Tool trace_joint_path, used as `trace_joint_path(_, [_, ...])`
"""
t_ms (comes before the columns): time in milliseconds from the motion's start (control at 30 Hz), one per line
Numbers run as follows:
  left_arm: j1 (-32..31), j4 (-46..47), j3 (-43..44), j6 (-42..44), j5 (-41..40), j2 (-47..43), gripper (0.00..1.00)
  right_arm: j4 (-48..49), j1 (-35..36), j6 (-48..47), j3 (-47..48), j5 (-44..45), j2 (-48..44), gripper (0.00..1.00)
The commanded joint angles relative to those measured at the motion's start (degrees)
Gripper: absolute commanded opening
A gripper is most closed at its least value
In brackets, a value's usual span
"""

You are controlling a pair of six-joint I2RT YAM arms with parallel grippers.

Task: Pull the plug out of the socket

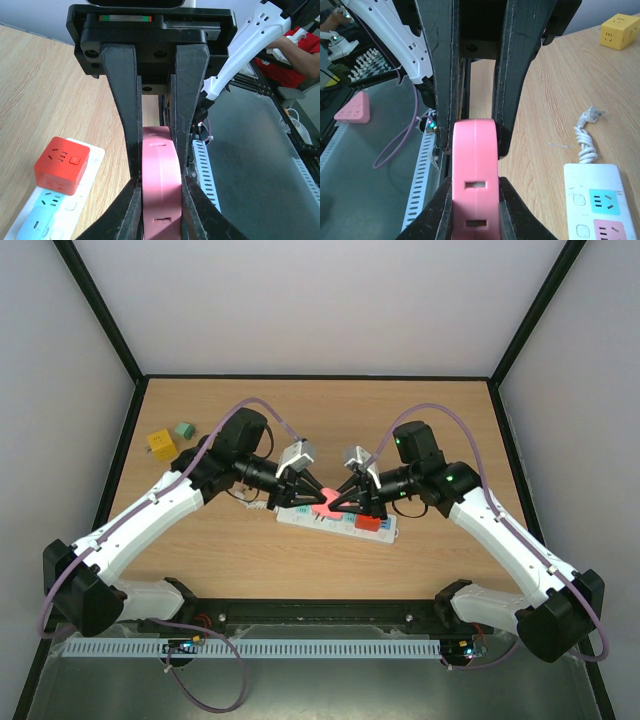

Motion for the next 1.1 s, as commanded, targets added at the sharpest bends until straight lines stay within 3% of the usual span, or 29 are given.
trace_joint_path(0, [-0.3, -0.4, 1.2, 0.5, 2.0, -0.2, 0.11, 1.8, 0.4, 0.9, 0.0, 0.1, -0.8, 0.12])
trace_joint_path(33, [-0.2, -0.5, 1.3, 0.6, 2.1, -0.3, 0.09, 2.3, 0.4, 1.7, 0.1, 0.4, -0.8, 0.16])
trace_joint_path(133, [0.5, -0.9, 1.4, 0.7, 2.9, -0.7, 0.03, 4.2, 0.2, 5.0, 1.0, 3.5, -0.7, 0.60])
trace_joint_path(167, [1.3, -0.6, 1.4, 0.2, 3.5, -0.9, 0.03, 4.4, 0.0, 5.7, 1.5, 4.6, -0.6, 0.70])
trace_joint_path(233, [3.3, 0.7, 1.2, -1.8, 5.1, -1.4, 0.02, 5.0, -0.8, 6.8, 2.5, 5.4, -0.4, 0.83])
trace_joint_path(367, [9.6, 7.5, -0.4, -11.3, 7.6, -2.8, 0.02, 9.9, -2.1, 11.1, 2.9, 10.1, -0.7, 0.99])
trace_joint_path(533, [18.0, 21.5, -3.0, -25.2, 8.9, -4.8, 0.02, 13.6, -2.4, 16.7, 5.8, 17.9, 1.7, 0.98])
trace_joint_path(633, [20.6, 25.7, -3.3, -26.8, 5.5, -6.3, 0.02, 13.6, -2.9, 19.7, 8.3, 13.2, 3.7, 0.98])
trace_joint_path(733, [22.6, 28.1, -2.8, -28.8, 1.9, -6.2, 0.02, 21.4, -3.3, 28.9, 6.9, 6.8, 4.1, 0.98])
trace_joint_path(800, [23.1, 28.1, -2.1, -28.8, 0.1, -5.9, 0.02, 29.8, -3.2, 39.5, 4.9, 1.2, 4.9, 0.98])
trace_joint_path(867, [23.3, 28.3, -1.9, -28.8, -1.7, -6.1, 0.02, 43.2, -3.2, 55.9, 2.2, -2.9, 6.2, 0.98])
trace_joint_path(967, [23.5, 31.1, -2.3, -31.2, -2.5, -6.3, 0.02, 64.8, -3.2, 79.6, -2.6, -1.5, 7.1, 0.98])
trace_joint_path(1067, [23.5, 34.4, -2.4, -34.8, -3.2, -6.0, 0.02, 77.5, -2.6, 94.5, -6.3, 2.2, 6.8, 0.98])
